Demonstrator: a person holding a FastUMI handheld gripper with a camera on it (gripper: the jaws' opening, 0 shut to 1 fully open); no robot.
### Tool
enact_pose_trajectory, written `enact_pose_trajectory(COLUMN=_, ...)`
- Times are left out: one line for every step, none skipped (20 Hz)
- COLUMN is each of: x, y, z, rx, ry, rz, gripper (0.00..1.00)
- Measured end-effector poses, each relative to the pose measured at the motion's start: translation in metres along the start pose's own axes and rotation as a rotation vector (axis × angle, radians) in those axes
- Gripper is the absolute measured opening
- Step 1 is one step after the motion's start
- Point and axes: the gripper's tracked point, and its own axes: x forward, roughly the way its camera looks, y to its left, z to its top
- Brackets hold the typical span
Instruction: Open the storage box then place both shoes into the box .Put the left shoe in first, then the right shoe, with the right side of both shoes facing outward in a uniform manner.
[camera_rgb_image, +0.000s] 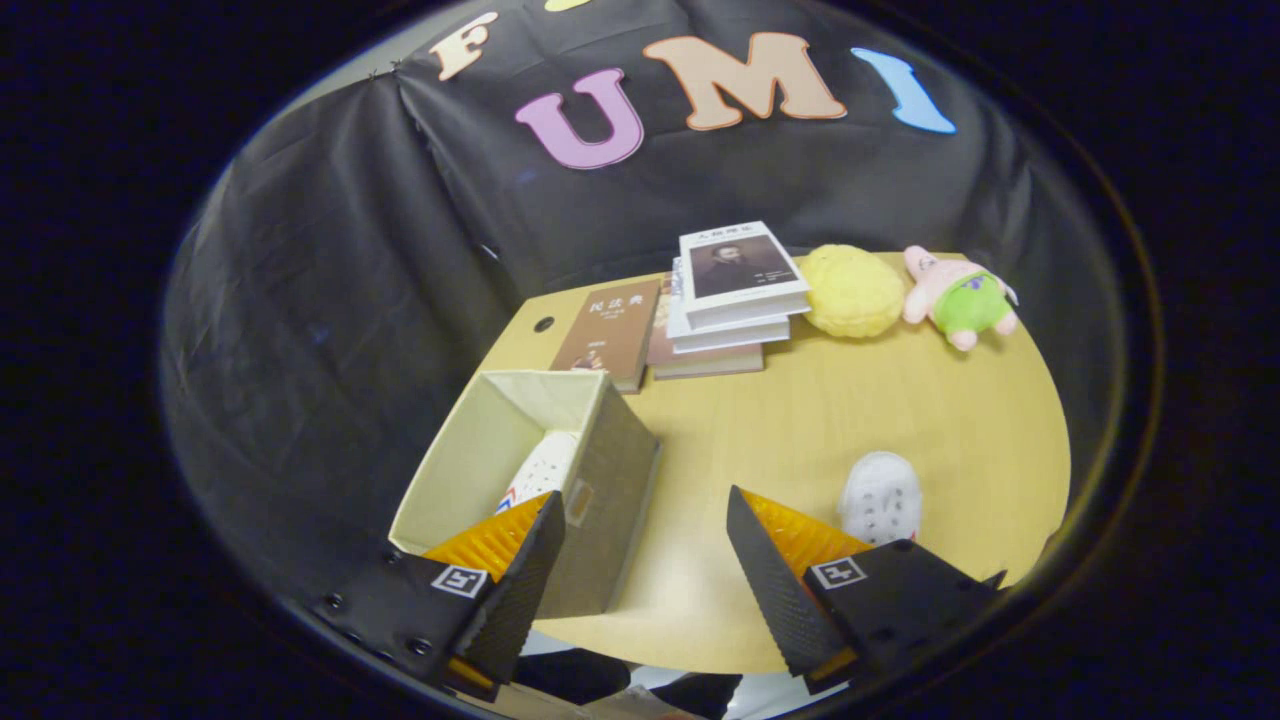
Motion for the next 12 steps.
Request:
enact_pose_trajectory(x=-0.002, y=-0.013, z=0.0, rx=-0.006, ry=-0.001, rz=-0.016, gripper=1.0)
enact_pose_trajectory(x=-0.004, y=-0.027, z=-0.003, rx=-0.012, ry=0.001, rz=-0.038, gripper=1.0)
enact_pose_trajectory(x=-0.005, y=-0.042, z=-0.006, rx=-0.019, ry=0.007, rz=-0.061, gripper=1.0)
enact_pose_trajectory(x=-0.007, y=-0.057, z=-0.01, rx=-0.022, ry=0.015, rz=-0.083, gripper=1.0)
enact_pose_trajectory(x=-0.009, y=-0.07, z=-0.015, rx=-0.022, ry=0.028, rz=-0.105, gripper=1.0)
enact_pose_trajectory(x=-0.013, y=-0.081, z=-0.022, rx=-0.018, ry=0.038, rz=-0.124, gripper=1.0)
enact_pose_trajectory(x=-0.014, y=-0.094, z=-0.027, rx=-0.014, ry=0.05, rz=-0.14, gripper=1.0)
enact_pose_trajectory(x=-0.014, y=-0.106, z=-0.034, rx=-0.01, ry=0.062, rz=-0.158, gripper=1.0)
enact_pose_trajectory(x=-0.015, y=-0.118, z=-0.039, rx=-0.008, ry=0.076, rz=-0.175, gripper=1.0)
enact_pose_trajectory(x=-0.015, y=-0.131, z=-0.046, rx=-0.007, ry=0.089, rz=-0.193, gripper=1.0)
enact_pose_trajectory(x=-0.015, y=-0.142, z=-0.051, rx=-0.007, ry=0.102, rz=-0.208, gripper=1.0)
enact_pose_trajectory(x=-0.015, y=-0.152, z=-0.057, rx=-0.007, ry=0.116, rz=-0.222, gripper=1.0)
